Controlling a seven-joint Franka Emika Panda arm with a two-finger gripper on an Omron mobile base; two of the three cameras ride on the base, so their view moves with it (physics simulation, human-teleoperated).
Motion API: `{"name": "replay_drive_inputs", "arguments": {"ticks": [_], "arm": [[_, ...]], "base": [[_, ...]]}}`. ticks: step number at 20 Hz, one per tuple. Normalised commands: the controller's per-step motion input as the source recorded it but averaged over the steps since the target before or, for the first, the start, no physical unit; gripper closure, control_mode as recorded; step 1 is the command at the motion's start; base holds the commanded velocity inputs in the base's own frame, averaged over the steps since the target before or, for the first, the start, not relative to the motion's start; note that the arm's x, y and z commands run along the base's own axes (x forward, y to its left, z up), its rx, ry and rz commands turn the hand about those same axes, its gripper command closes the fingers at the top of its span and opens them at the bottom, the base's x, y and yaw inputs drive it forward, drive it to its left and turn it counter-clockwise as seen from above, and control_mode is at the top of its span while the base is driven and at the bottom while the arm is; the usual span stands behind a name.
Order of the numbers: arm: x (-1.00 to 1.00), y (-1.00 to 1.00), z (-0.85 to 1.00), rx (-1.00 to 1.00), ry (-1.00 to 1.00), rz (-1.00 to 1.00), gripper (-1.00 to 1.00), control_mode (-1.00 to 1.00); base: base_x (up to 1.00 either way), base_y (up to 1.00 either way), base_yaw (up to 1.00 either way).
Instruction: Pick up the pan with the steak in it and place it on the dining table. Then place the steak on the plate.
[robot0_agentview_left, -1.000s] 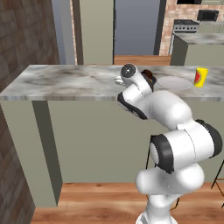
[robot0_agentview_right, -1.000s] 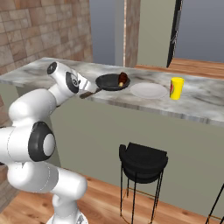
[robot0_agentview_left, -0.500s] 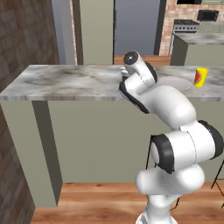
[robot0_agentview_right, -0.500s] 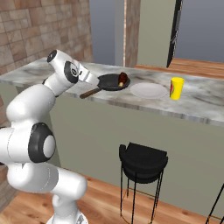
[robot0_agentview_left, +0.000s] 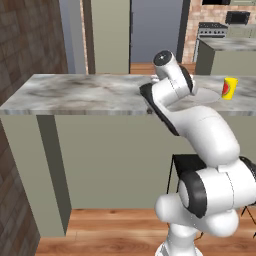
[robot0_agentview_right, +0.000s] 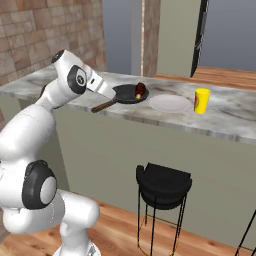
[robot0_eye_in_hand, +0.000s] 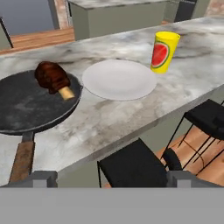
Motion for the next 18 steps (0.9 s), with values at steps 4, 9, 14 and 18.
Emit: {"name": "replay_drive_inputs", "arguments": {"ticks": [4, 9, 14, 18], "arm": [[-0.19, -0.22, 0.28, 0.02, 0.08, 0.01, -1.00, -1.00], [0.24, -0.13, 0.06, 0.01, 0.18, 0.06, -1.00, -1.00], [0.43, -0.04, 0.07, 0.00, 0.19, 0.06, -1.00, -1.00], [0.38, -0.05, -0.03, 0.00, 0.11, 0.08, -1.00, -1.00]], "base": [[0.00, 0.00, 0.00], [0.00, 0.00, 0.00], [0.00, 0.00, 0.00], [0.00, 0.00, 0.00]]}}
